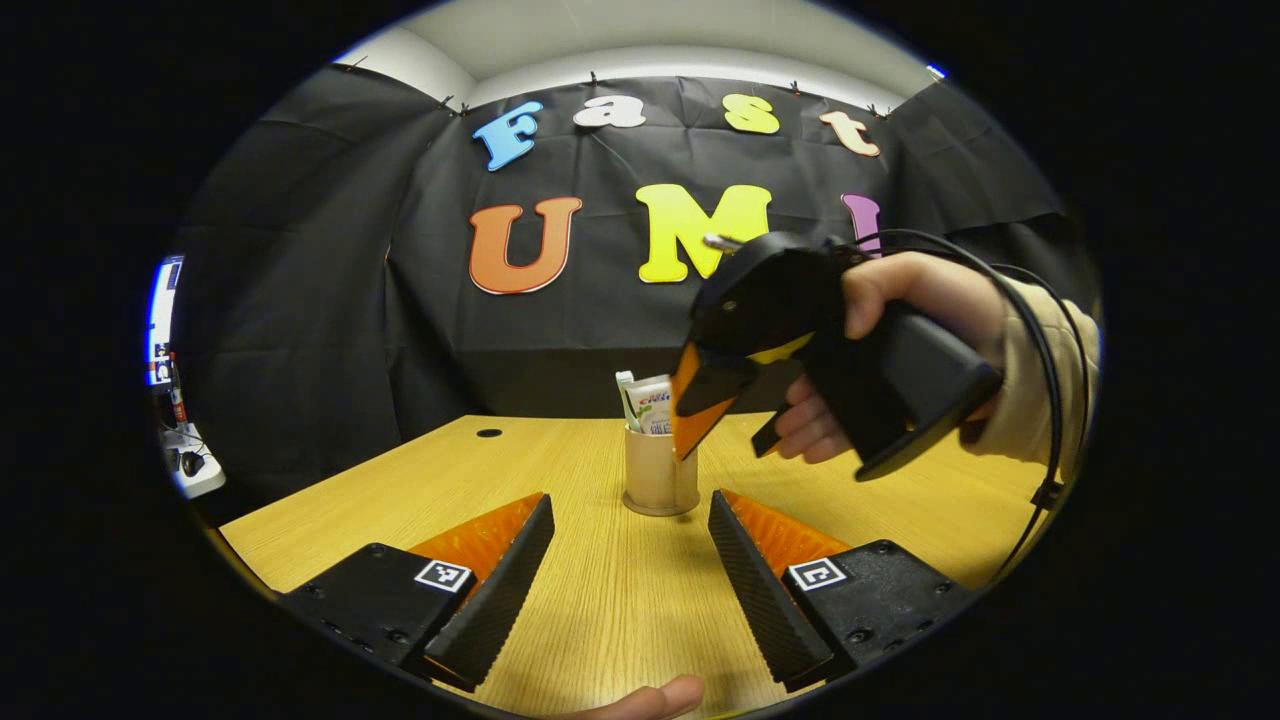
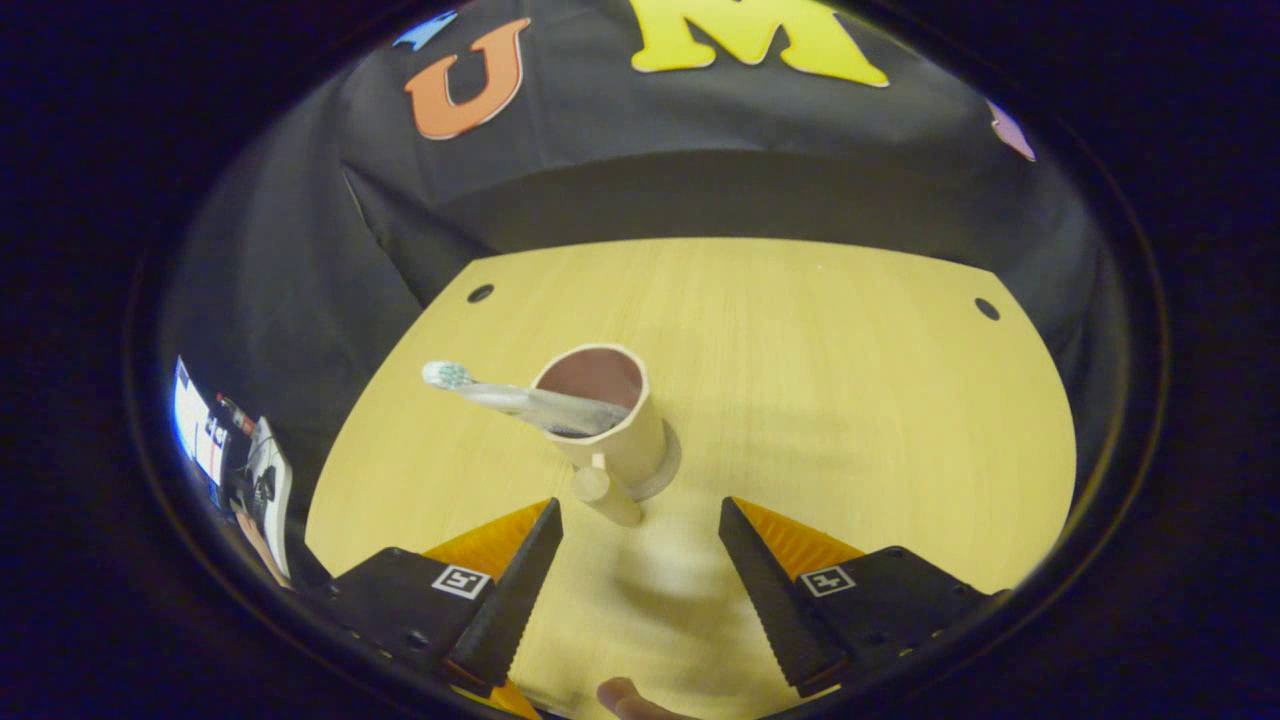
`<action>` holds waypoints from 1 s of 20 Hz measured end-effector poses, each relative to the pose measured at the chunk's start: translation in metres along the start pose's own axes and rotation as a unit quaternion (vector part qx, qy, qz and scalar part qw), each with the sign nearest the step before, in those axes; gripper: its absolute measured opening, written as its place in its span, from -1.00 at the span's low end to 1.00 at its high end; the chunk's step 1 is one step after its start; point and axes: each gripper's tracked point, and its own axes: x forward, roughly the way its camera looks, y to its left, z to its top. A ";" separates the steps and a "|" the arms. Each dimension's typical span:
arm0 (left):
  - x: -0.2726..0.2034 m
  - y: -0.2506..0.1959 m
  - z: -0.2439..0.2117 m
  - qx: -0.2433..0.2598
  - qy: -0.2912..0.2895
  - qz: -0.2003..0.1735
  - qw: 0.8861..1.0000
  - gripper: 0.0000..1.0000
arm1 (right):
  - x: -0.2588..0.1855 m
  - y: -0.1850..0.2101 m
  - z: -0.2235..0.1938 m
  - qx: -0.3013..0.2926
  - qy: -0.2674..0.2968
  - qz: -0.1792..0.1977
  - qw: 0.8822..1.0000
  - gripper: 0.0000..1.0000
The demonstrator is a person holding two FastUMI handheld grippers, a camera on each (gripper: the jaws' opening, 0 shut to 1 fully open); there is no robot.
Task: Put the toothbrush and toothpaste on the desktop into the cup, then pick up the cup and place it on the coaster on the desktop.
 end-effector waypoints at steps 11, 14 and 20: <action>-0.016 -0.009 0.046 -0.052 0.005 0.004 0.999 0.98 | -0.162 -0.085 -0.027 0.003 -0.182 -0.031 0.983 0.92; -0.026 -0.010 0.054 -0.059 0.013 0.008 0.998 0.98 | -0.200 -0.103 -0.042 0.008 -0.223 -0.044 0.974 0.93; -0.047 -0.024 0.064 -0.054 0.014 0.004 0.998 0.97 | -0.261 -0.136 -0.073 -0.011 -0.338 -0.087 0.937 0.92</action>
